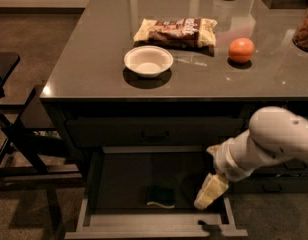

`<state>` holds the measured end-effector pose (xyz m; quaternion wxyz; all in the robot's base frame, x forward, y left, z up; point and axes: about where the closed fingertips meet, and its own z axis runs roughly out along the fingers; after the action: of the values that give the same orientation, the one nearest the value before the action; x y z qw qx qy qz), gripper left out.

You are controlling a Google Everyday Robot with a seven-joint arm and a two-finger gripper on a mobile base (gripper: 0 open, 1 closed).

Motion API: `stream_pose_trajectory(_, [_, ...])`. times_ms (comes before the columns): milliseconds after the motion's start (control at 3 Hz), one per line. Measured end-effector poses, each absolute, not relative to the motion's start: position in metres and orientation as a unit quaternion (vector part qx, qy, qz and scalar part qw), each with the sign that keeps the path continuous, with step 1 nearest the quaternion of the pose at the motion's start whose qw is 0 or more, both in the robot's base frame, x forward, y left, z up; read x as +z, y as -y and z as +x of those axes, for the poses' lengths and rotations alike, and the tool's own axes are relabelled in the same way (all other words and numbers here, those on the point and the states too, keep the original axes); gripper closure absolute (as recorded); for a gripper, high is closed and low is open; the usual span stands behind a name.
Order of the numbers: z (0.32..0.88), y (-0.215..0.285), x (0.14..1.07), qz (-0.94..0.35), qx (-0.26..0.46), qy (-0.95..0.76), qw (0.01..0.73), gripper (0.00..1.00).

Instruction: Pick sponge from middle drawer and place on counter

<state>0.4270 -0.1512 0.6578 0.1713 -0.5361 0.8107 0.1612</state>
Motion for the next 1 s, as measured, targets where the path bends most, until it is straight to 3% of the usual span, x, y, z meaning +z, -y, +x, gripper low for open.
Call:
stream_pose_trajectory(667, [0.404,0.111,0.562,-0.532,0.278,-0.781,0.175,0.0])
stream_pose_trajectory(1000, [0.402,0.11,0.556,-0.53,0.284,-0.781,0.172,0.0])
